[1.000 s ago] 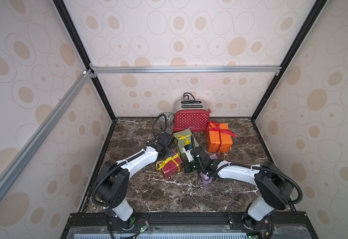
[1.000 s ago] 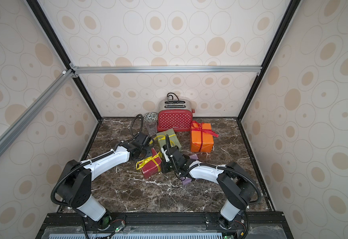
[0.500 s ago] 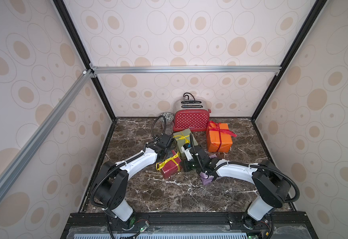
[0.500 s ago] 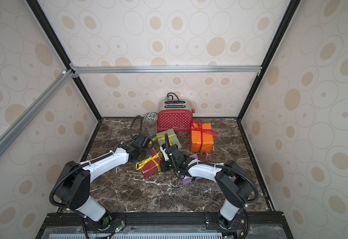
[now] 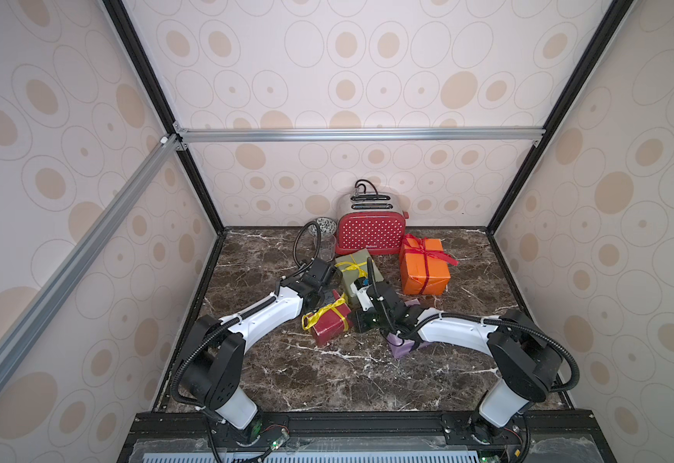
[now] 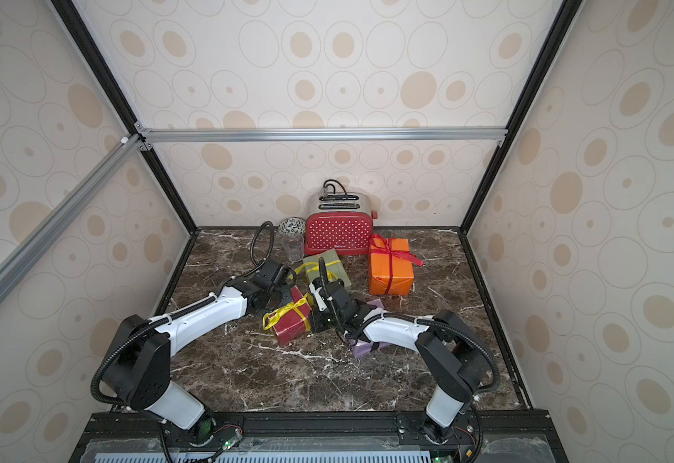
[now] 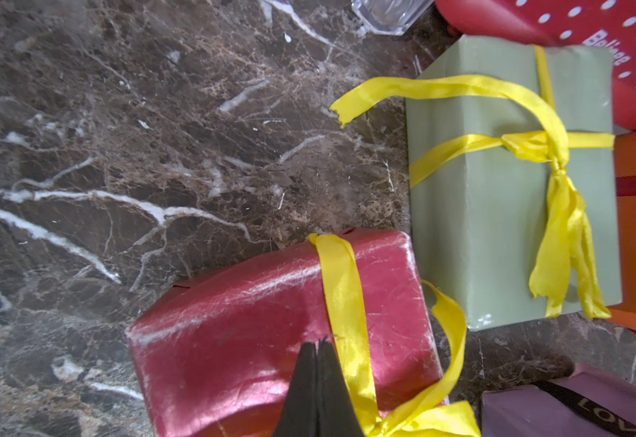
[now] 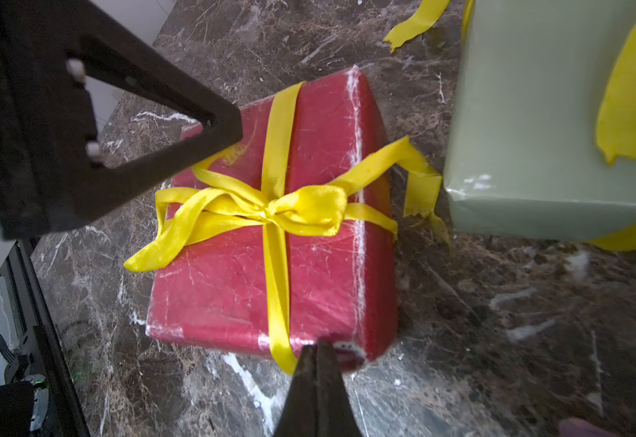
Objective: Untie the ribbon bows on the gift boxes
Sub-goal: Untie the ribbon from the gift box.
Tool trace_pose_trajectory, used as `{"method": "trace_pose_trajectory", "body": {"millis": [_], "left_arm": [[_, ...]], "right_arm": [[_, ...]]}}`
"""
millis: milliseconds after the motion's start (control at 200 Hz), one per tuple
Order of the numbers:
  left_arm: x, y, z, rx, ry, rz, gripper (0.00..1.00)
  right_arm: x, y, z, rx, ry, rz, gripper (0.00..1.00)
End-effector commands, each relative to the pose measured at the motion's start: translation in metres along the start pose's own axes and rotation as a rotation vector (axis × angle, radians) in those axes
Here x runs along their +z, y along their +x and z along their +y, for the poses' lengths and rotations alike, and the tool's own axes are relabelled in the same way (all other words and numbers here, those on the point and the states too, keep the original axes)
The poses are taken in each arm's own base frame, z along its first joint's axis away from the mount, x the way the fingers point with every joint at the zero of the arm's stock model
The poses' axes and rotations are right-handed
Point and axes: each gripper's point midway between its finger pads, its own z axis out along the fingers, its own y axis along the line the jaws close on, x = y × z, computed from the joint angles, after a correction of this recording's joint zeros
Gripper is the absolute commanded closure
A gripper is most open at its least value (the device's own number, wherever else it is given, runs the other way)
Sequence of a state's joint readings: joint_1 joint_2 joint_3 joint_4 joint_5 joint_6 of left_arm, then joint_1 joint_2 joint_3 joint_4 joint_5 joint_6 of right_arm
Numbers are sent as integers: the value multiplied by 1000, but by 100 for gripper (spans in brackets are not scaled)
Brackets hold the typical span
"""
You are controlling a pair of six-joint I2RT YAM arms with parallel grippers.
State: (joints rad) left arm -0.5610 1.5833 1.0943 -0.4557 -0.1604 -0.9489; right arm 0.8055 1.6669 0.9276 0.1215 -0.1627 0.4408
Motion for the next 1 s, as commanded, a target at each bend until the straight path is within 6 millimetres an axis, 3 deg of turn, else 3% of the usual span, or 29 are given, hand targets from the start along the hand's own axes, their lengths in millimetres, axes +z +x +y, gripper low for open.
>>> {"method": "trace_pose_trajectory", "body": {"millis": [0, 256, 411, 531, 782, 992], "left_arm": [[-9, -9, -8, 35, 36, -22, 100], [-4, -1, -22, 45, 114, 11, 100], [-2, 0, -23, 43, 122, 16, 100], [-2, 0, -22, 50, 114, 12, 100], [-3, -4, -22, 60, 108, -2, 100], [-12, -14, -17, 56, 98, -65, 100]], "right_arm": [[-2, -11, 7, -2, -33, -24, 100], [-2, -16, 12, -1, -59, -26, 100], [1, -18, 0, 31, -32, -11, 100], [4, -18, 1, 42, -53, -3, 100], [18, -6, 9, 58, -109, 72, 100], [22, 2, 0, 91, -69, 97, 100]]}}
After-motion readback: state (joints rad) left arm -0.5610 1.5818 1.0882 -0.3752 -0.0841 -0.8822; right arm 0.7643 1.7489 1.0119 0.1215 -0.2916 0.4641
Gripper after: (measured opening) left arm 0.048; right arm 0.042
